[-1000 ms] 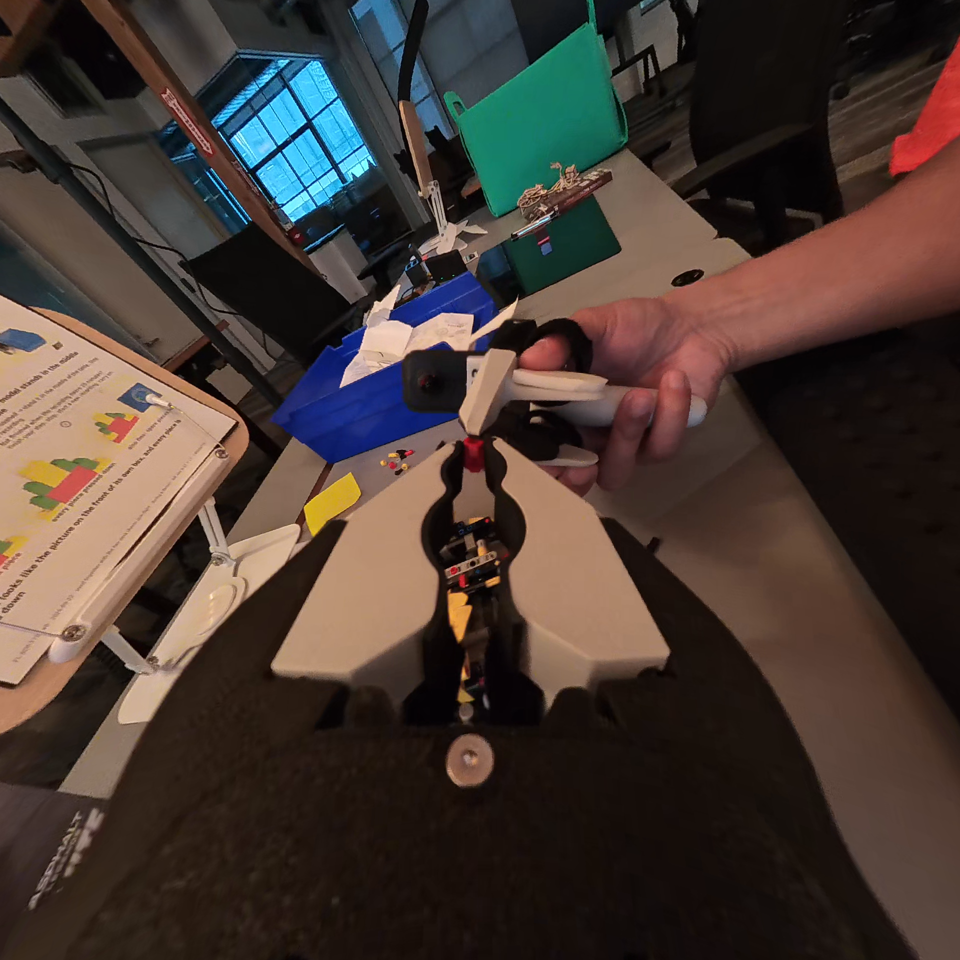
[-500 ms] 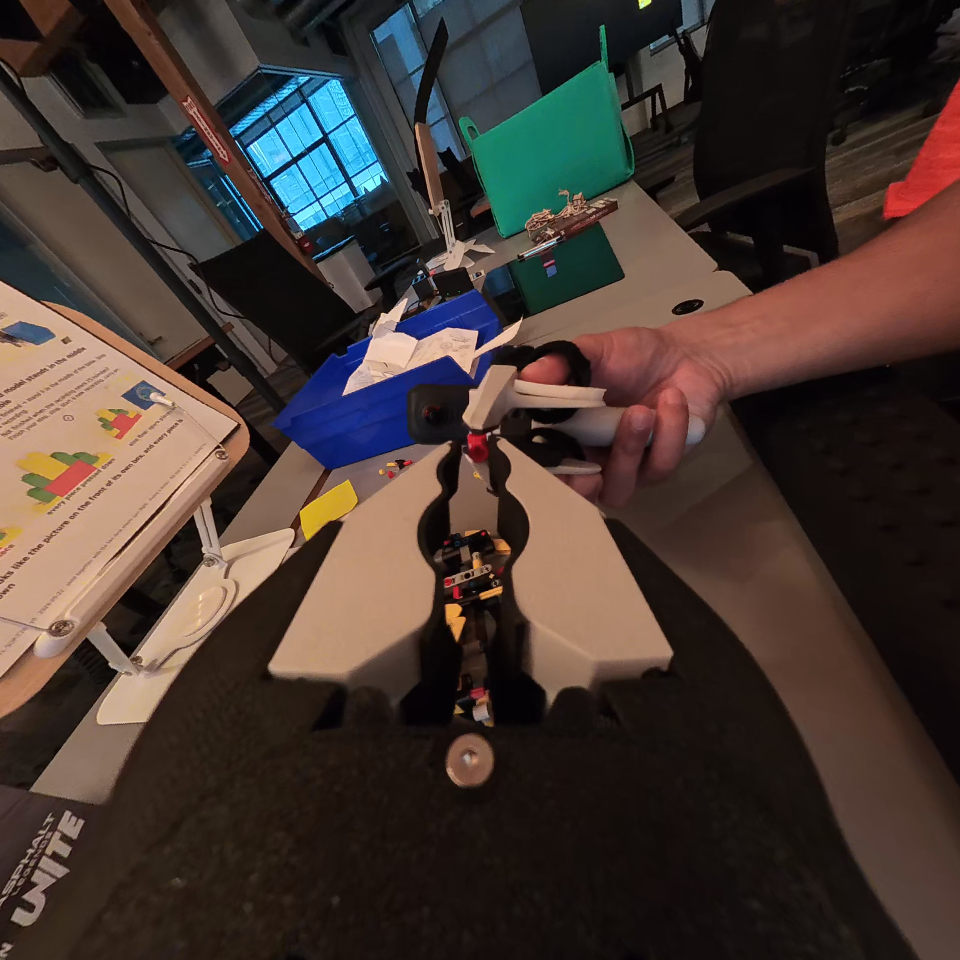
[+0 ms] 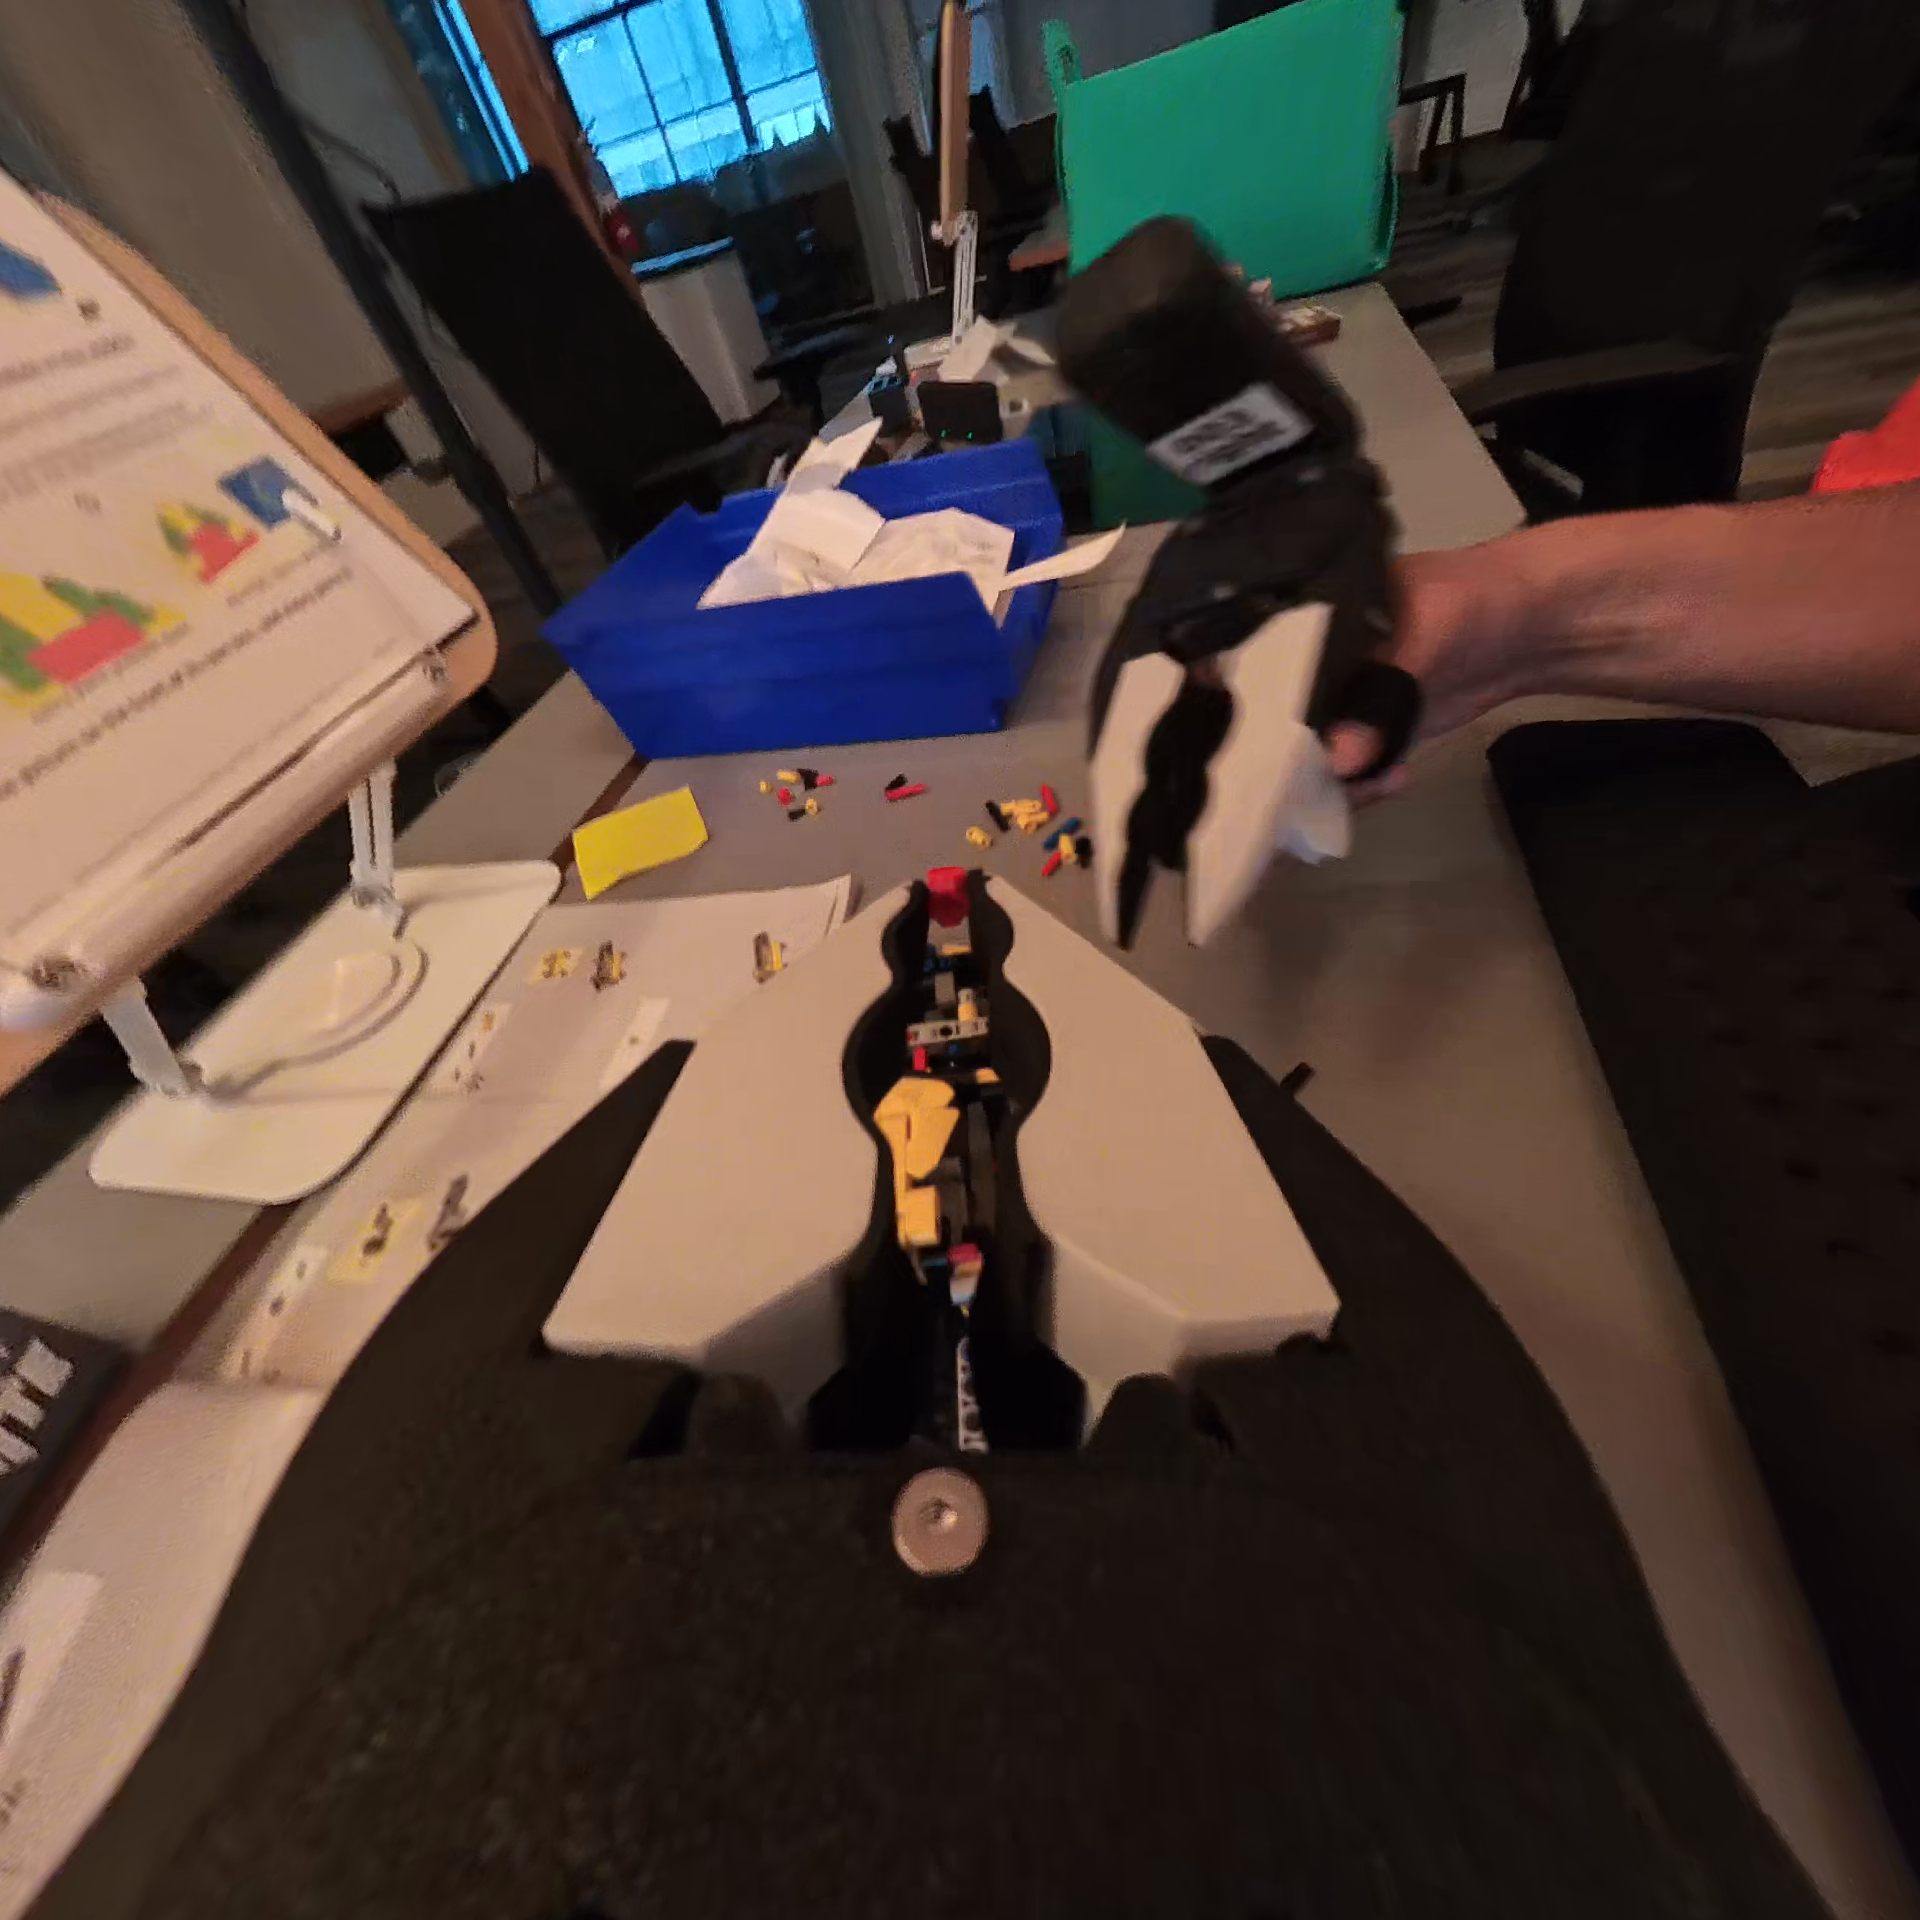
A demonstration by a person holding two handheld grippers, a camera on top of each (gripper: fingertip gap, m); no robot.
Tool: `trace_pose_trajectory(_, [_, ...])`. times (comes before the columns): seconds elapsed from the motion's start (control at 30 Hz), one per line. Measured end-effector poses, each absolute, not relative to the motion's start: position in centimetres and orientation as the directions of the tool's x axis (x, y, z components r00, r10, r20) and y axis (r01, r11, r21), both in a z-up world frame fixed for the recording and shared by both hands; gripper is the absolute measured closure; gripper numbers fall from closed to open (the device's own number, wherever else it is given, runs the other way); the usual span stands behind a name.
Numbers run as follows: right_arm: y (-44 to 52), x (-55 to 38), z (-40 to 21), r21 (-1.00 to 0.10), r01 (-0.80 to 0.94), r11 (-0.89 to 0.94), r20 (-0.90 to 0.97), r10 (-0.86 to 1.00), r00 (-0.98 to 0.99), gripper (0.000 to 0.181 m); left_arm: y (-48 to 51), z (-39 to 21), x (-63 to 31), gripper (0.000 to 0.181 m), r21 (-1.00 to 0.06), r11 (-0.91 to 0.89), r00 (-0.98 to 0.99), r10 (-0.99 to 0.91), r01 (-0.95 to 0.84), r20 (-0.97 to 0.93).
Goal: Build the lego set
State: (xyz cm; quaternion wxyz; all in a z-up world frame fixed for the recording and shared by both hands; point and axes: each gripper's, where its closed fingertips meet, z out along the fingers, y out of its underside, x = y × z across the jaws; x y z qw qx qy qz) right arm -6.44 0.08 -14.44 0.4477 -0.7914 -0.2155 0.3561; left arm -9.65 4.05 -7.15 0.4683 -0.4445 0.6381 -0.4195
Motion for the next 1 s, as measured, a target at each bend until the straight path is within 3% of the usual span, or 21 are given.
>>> trace_pose_trajectory(0.1, [-3.0, -6.6, -19.8, -0.761, 0.316, -0.567, -0.186, 0.657, 0.731, 0.156, 4.8, -8.7, -9.8, 0.174, -0.945, 0.217, -0.168, -0.969, -0.243, -0.180])
trace_pose_trajectory(0.2, [-4.6, -6.6, -22.8, -0.678, 0.469, -0.566, -0.019, 0.651, 0.759, 0.156, 4.7, -10.1, -9.7, 0.174, -0.928, 0.215, -0.191, -0.968, -0.304, -0.161])
trace_pose_trajectory(0.53, [-4.7, -6.1, -23.3, -0.658, 0.499, -0.564, 0.081, 0.606, 0.791, 0.177, 1.5, -14.5, -9.3, 0.174, -0.859, 0.236, -0.339, -0.937, -0.454, -0.078])
trace_pose_trajectory(0.77, [-5.0, -5.5, -21.2, -0.663, 0.503, -0.555, 0.040, 0.644, 0.764, 0.178, 1.5, -14.3, -9.2, 0.174, -0.862, 0.231, -0.334, -0.939, -0.451, -0.077])
trace_pose_trajectory(0.8, [-5.7, -4.4, -21.3, -0.597, 0.567, -0.568, 0.066, 0.669, 0.740, 0.178, 1.8, -14.2, -9.2, 0.174, -0.863, 0.227, -0.325, -0.942, -0.450, -0.079])
trace_pose_trajectory(0.9, [-8.6, 1.2, -21.2, -0.264, 0.726, -0.635, 0.129, 0.722, 0.679, 0.178, 2.3, -13.8, -9.3, 0.174, -0.871, 0.220, -0.306, -0.948, -0.440, -0.085])
trace_pose_trajectory(1.0, [-13.1, 6.6, -20.2, 0.051, 0.630, -0.775, -0.024, 0.629, 0.777, 0.178, 3.1, -13.6, -9.5, 0.175, -0.875, 0.207, -0.278, -0.957, -0.437, -0.088])
